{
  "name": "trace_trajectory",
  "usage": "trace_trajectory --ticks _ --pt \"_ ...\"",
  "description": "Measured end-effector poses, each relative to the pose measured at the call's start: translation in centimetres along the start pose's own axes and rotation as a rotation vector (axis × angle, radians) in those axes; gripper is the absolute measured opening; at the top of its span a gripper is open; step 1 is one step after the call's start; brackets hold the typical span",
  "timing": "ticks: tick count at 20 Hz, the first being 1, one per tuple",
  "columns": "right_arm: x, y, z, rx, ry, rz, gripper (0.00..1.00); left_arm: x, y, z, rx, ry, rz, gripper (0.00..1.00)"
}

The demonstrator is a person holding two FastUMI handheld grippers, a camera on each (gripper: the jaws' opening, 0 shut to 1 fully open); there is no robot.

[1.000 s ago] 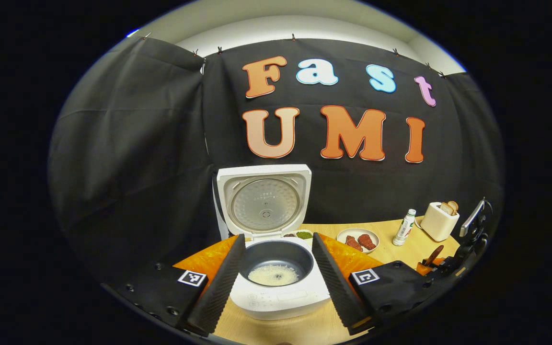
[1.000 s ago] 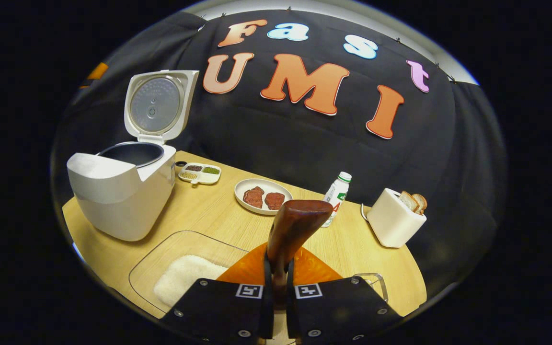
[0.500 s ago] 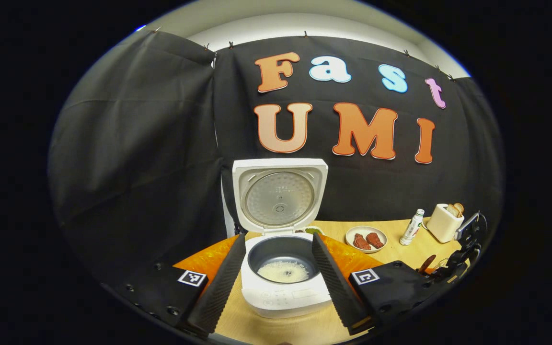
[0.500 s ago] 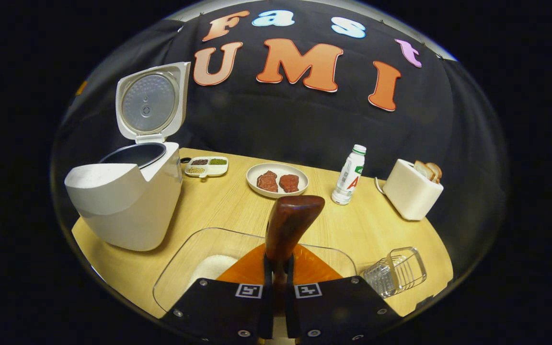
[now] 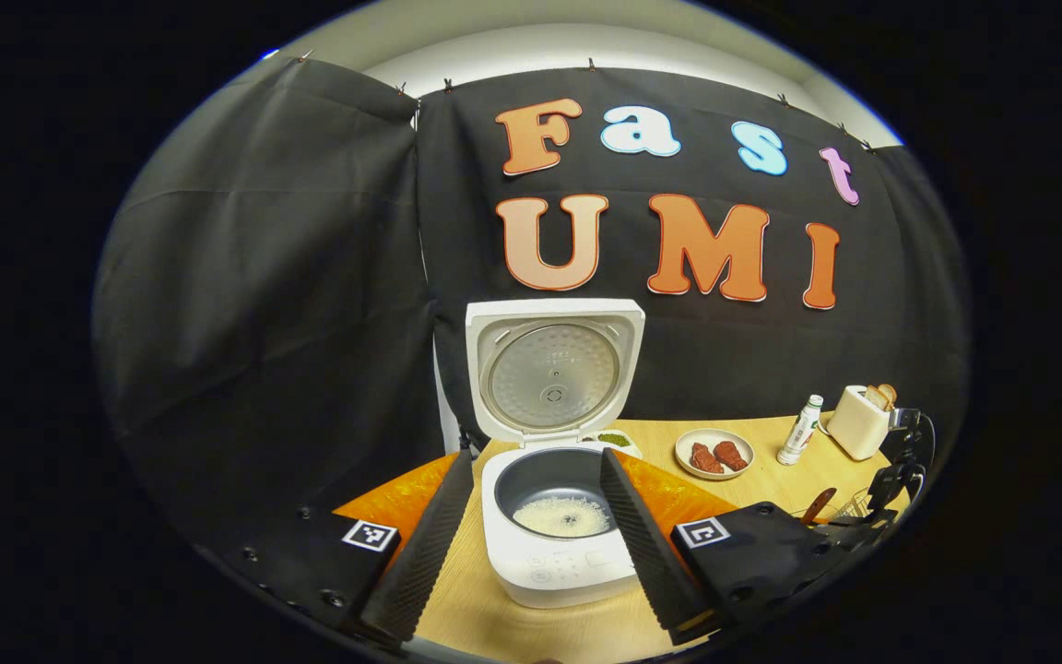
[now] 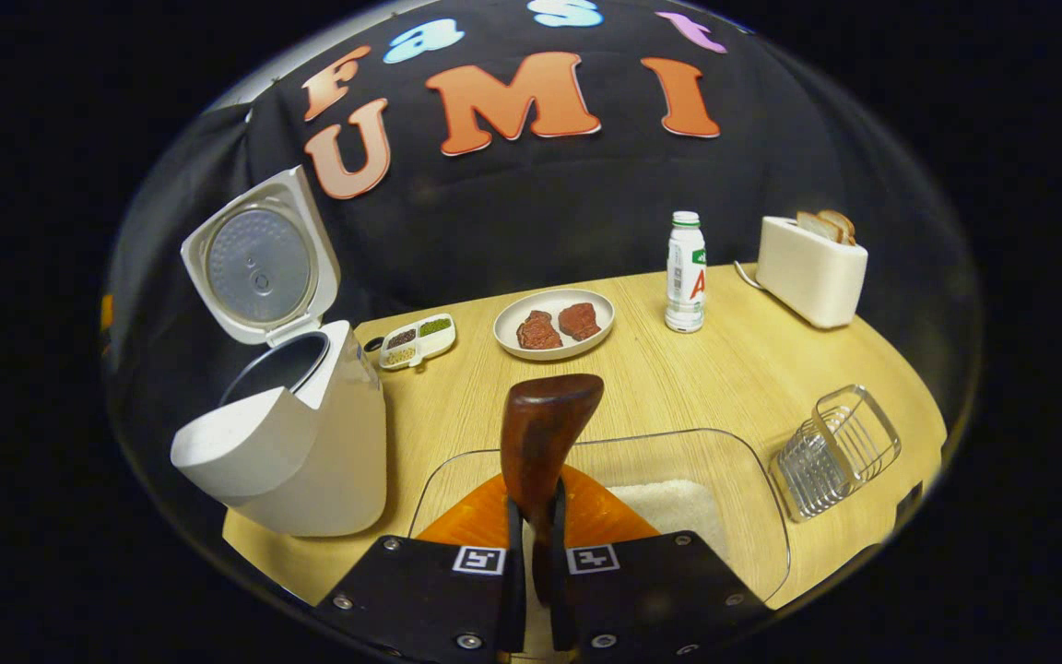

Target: Close the left gripper, press the button to open the rice cooker; take a wooden spoon from the chopstick holder with the right hand, scoop a spoonful of rice and pour it into the rice cooker, then put the wooden spoon back into the chopstick holder.

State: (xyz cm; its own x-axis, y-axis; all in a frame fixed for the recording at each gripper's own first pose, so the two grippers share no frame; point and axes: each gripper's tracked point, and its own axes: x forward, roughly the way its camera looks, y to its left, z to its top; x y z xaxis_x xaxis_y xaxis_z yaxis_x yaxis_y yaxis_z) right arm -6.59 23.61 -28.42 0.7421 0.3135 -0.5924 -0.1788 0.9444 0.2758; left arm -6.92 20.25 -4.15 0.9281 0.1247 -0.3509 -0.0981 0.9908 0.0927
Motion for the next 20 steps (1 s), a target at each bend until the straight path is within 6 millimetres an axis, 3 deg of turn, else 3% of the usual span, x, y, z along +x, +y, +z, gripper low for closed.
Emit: trace_trajectory --ticks 1,3,7,9,11,20 --pt "-0.1 -0.3 0.0 0.057 0.009 0.008 0.1 0.0 0.0 -0.1 0.002 0.001 -0.003 0.91" --pt "-0.4 -0.3 0.1 0.162 0.023 0.034 0.1 0.0 0.0 -0.1 0.004 0.004 -0.009 0.94" --pt "-0.7 0.2 0.0 0.31 0.053 0.086 0.1 0.2 -0.2 -0.1 0.003 0.006 -0.023 0.91" --pt "-0.9 -0.1 -0.1 0.37 0.07 0.101 0.1 0.4 -0.6 -0.2 0.002 0.012 -0.03 0.94" --pt "-1.3 -0.7 0.1 0.448 0.078 0.125 0.1 0.4 -0.9 0.1 -0.001 0.01 -0.036 0.91" --pt "-2.9 -6.2 2.6 0.687 0.024 0.18 0.1 -0.2 -2.7 1.6 0.009 -0.026 -0.031 0.94"
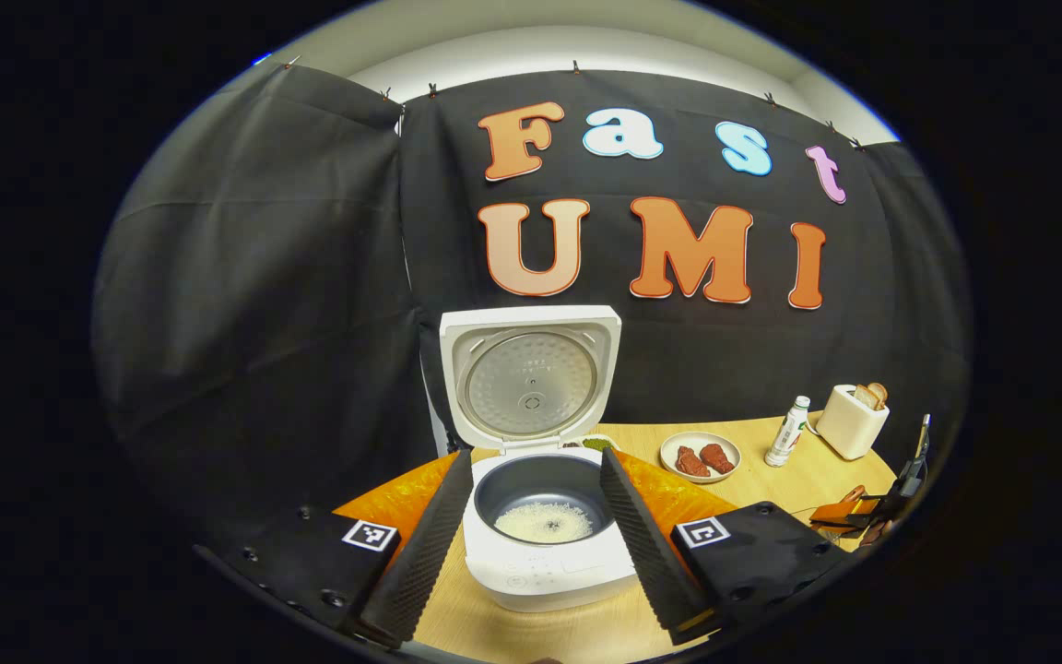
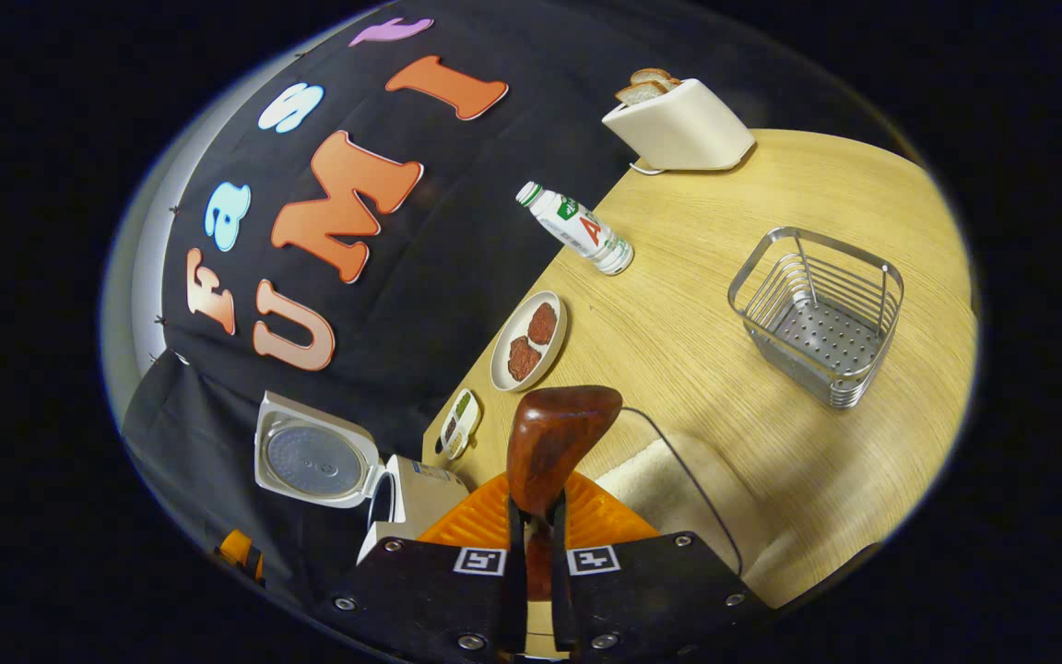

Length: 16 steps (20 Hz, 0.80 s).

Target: Close the left gripper, press the button to open the rice cooker; take a wooden spoon from the chopstick holder with the right hand, scoop a spoonful of rice and pour it into the rice cooker, then put the wooden spoon back into the chopstick holder.

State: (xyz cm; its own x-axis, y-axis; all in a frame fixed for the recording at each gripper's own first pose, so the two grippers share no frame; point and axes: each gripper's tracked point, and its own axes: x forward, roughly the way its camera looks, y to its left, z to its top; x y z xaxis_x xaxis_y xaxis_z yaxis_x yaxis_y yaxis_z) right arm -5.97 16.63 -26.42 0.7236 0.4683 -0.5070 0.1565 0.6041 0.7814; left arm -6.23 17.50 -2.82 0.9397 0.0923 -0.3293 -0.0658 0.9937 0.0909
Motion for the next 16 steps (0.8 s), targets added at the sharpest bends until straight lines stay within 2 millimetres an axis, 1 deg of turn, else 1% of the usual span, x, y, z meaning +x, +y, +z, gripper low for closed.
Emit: trace_trajectory --ticks 4,5,6,8,9,11,13,15,16 --pt "-0.9 0.0 2.9 0.1 -0.033 0.049 0.1 -0.4 -0.1 0.4 -0.015 -0.011 0.031 0.94" --pt "-1.2 0.1 3.7 0.127 -0.041 0.063 0.1 -0.6 0.0 0.4 -0.016 -0.012 0.039 0.92" --pt "-1.5 0.3 4.1 0.153 -0.045 0.079 0.1 -0.7 0.0 0.4 -0.017 -0.013 0.045 0.94" --pt "-1.9 0.8 5.0 0.21 -0.052 0.112 0.1 -0.8 -0.1 0.3 -0.021 -0.01 0.053 0.95" --pt "-2.0 1.2 5.5 0.234 -0.054 0.125 0.1 -0.8 0.0 0.2 -0.024 -0.009 0.058 0.92" --pt "-2.3 2.1 6.3 0.278 -0.061 0.161 0.1 -0.8 0.1 0.1 -0.031 -0.006 0.066 0.92" --pt "-2.9 3.6 7.2 0.304 -0.07 0.204 0.1 -0.8 0.1 0.1 -0.034 -0.006 0.069 0.92" --pt "-3.3 5.9 8.1 0.318 -0.078 0.257 0.1 -0.8 -0.1 0.3 -0.038 -0.011 0.071 0.92" --pt "-3.5 7.2 8.7 0.327 -0.082 0.284 0.1 -0.8 -0.1 0.4 -0.039 -0.013 0.073 0.95"
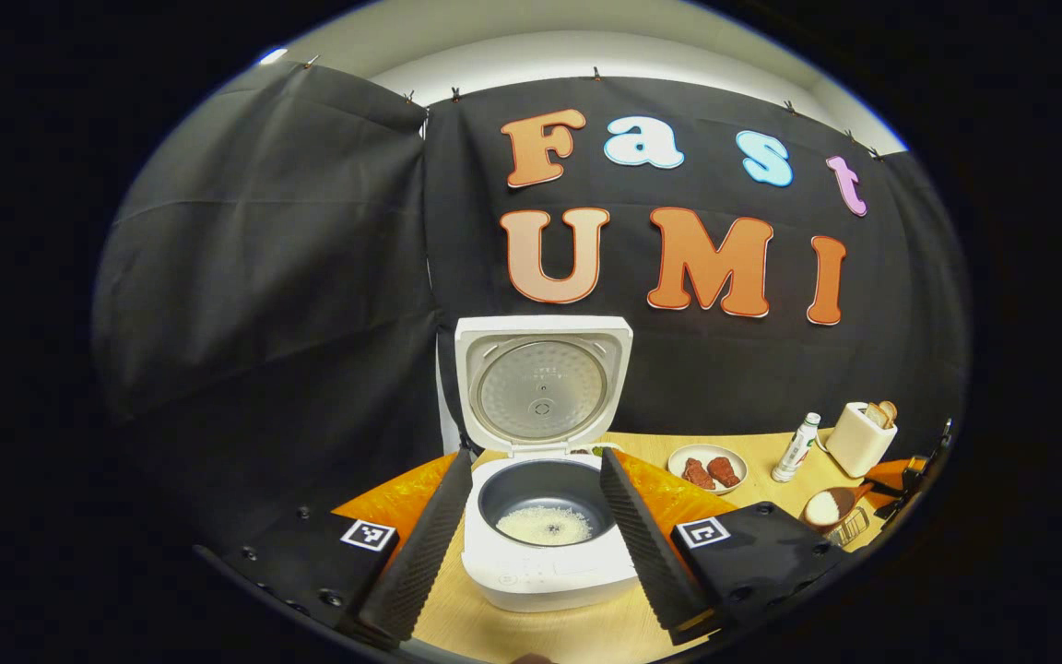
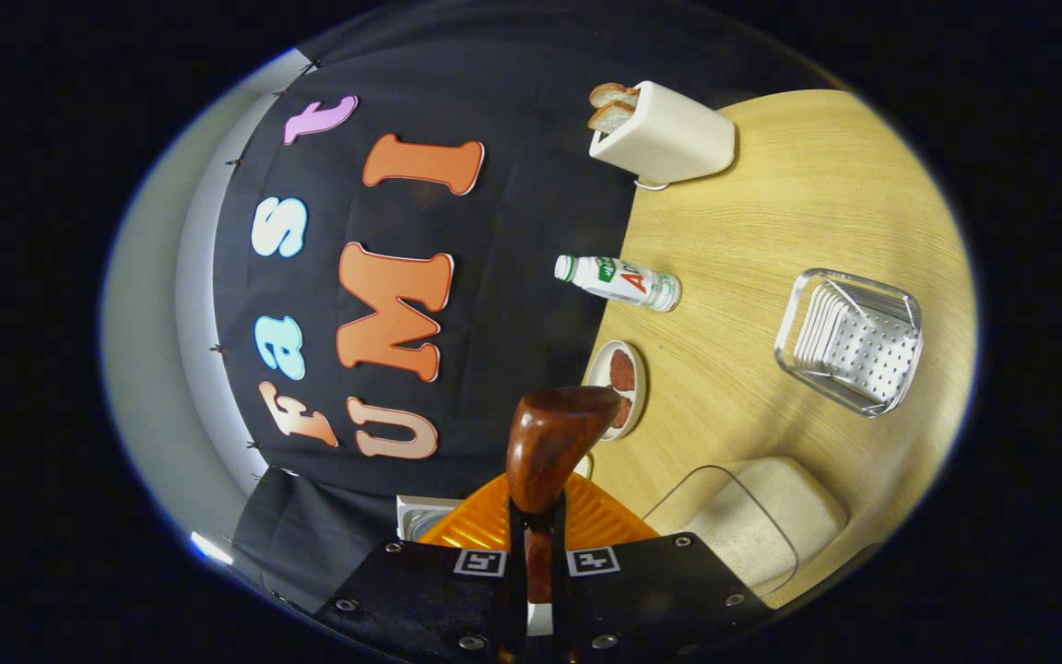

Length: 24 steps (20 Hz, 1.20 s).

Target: Close the left gripper, press the button to open the rice cooker; take a wooden spoon from the chopstick holder with the right hand, scoop a spoonful of rice and pour it into the rice cooker, then put the wooden spoon back into the chopstick holder.

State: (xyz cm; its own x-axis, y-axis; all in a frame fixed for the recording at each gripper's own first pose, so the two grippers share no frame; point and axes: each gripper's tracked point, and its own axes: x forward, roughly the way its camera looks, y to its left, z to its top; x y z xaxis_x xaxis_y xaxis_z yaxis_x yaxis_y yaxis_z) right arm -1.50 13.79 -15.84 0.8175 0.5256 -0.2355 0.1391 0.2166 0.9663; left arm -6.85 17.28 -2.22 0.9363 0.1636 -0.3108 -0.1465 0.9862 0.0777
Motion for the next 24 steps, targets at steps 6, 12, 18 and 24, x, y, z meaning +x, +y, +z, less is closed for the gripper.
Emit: trace_trajectory --ticks 6,12,18,24 --pt "3.7 6.7 -2.0 0.042 0.032 0.101 0.1 -0.2 1.1 0.2 -0.011 -0.008 0.026 0.93" --pt "7.8 10.1 -6.9 0.037 0.127 0.12 0.1 -0.5 4.1 -0.3 -0.023 -0.012 0.085 0.94" --pt "12.9 11.5 -13.3 0.039 0.235 0.104 0.1 -0.3 6.8 -2.3 -0.047 0.002 0.15 0.97" --pt "18.8 13.3 -18.8 -0.127 0.287 0.095 0.1 -0.3 9.1 -2.5 -0.046 -0.001 0.196 1.0"
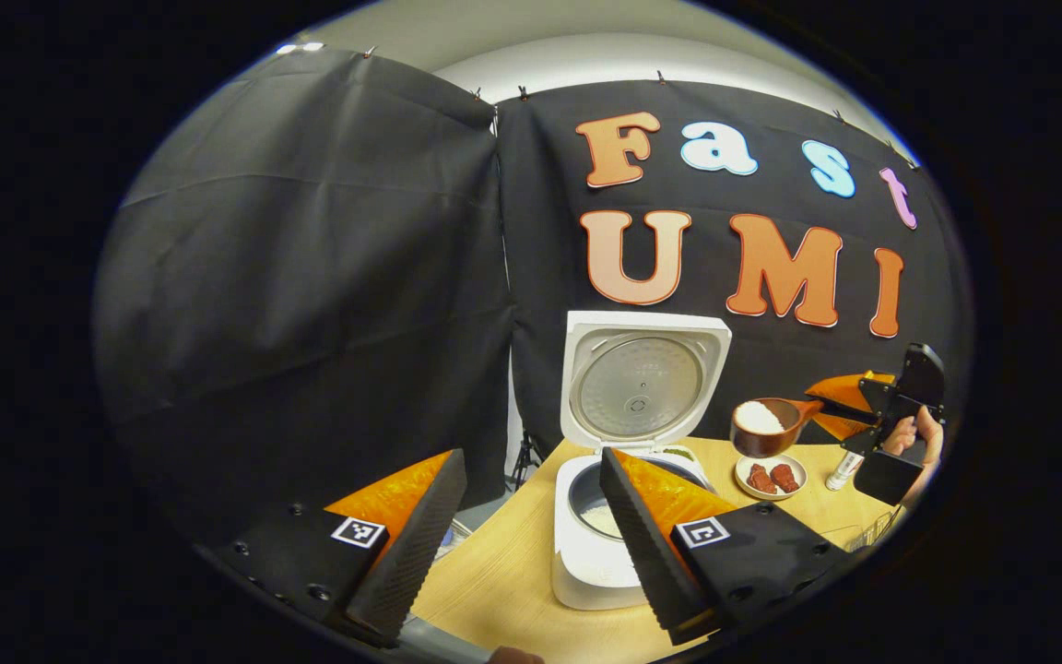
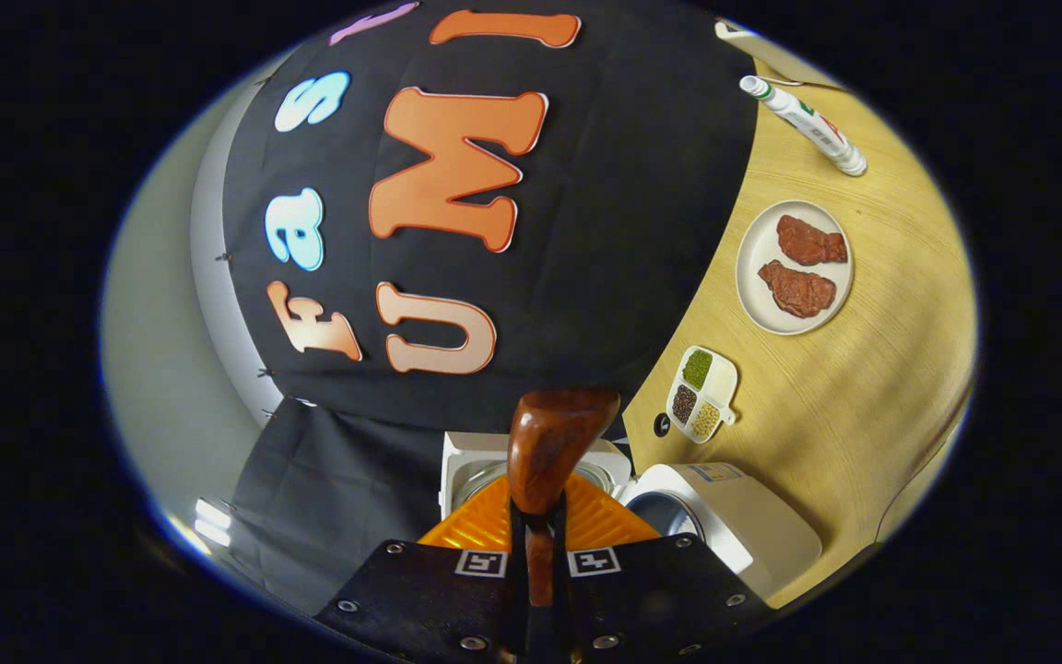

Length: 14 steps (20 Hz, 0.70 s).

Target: Close the left gripper, press the button to open the rice cooker; take a wooden spoon from the chopstick holder with the right hand, scoop a spoonful of rice and pour it into the rice cooker, then put the wooden spoon back into the chopstick holder.

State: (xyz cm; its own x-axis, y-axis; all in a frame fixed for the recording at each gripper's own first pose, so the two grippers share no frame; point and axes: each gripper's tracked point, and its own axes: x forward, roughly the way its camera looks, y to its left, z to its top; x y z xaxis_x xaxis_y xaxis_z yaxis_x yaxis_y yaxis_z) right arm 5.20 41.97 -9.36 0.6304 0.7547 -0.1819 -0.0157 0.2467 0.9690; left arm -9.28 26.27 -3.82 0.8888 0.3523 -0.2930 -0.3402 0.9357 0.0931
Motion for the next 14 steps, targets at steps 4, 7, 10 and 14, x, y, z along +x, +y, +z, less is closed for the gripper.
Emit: trace_trajectory --ticks 4,7,10,14 --pt "3.9 0.4 -1.7 -0.165 0.016 -0.031 0.1 0.0 0.2 -0.2 0.013 -0.008 0.021 0.99" --pt "6.1 0.6 -2.5 -0.327 0.01 -0.063 0.1 -0.2 0.3 0.1 0.029 -0.026 0.018 0.99" --pt "7.3 0.2 -3.2 -0.521 0.01 -0.097 0.1 -0.3 0.3 0.3 0.043 -0.045 0.014 0.99" --pt "8.4 0.0 -4.4 -0.724 0.021 -0.119 0.1 -0.3 0.2 0.4 0.05 -0.061 0.007 0.99"
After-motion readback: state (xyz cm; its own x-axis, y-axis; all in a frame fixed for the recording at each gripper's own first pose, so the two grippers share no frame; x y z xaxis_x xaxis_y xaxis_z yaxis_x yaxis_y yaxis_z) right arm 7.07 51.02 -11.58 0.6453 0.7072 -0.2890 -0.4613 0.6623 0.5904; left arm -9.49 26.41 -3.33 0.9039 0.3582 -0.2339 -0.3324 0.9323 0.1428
